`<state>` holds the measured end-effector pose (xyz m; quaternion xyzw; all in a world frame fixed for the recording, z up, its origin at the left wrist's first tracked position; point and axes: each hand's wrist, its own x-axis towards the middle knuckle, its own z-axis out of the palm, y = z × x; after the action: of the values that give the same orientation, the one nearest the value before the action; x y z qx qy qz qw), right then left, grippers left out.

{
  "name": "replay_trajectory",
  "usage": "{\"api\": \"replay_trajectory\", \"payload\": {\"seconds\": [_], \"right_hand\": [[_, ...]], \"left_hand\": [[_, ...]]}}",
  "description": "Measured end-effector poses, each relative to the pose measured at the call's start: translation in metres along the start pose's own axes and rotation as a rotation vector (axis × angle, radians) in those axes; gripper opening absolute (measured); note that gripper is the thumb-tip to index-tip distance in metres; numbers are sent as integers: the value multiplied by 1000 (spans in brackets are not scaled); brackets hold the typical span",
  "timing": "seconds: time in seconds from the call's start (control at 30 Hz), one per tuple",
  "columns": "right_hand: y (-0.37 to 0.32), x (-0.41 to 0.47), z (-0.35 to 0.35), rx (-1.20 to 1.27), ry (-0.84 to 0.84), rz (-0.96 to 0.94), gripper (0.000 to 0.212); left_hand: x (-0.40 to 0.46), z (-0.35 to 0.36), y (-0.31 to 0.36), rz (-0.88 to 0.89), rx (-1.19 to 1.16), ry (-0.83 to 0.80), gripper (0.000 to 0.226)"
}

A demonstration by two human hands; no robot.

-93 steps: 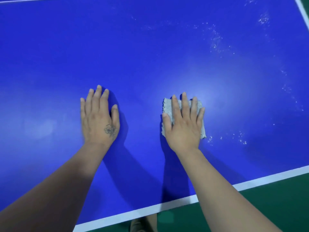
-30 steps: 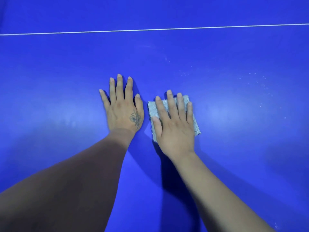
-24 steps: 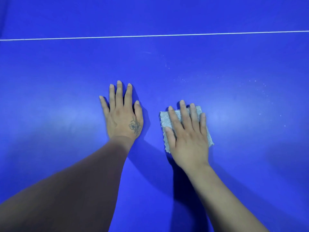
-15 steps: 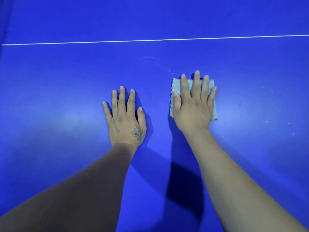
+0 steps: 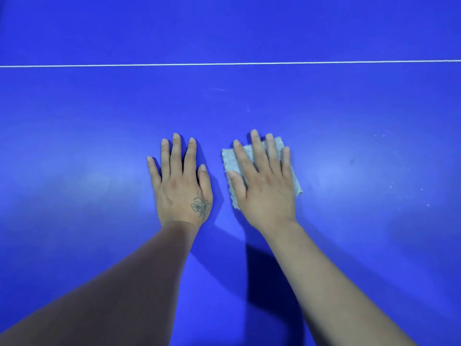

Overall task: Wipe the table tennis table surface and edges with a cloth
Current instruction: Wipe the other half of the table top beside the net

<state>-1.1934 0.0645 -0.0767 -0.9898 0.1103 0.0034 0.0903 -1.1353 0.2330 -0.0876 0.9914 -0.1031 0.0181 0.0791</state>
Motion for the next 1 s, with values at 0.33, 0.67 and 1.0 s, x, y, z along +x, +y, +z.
{"api": "replay_trajectory", "payload": {"seconds": [0.33, 0.67, 1.0], "right_hand": [[12, 99, 0, 3, 11, 227, 65], [-50, 119, 8, 62, -1, -34, 70], [-11, 71, 1, -1, 44, 154, 64]], "left_hand": [[1, 1, 0, -15, 12, -31, 62], [2, 1, -1, -5, 7, -23, 64], [2, -1, -1, -5, -13, -25, 62]]}}
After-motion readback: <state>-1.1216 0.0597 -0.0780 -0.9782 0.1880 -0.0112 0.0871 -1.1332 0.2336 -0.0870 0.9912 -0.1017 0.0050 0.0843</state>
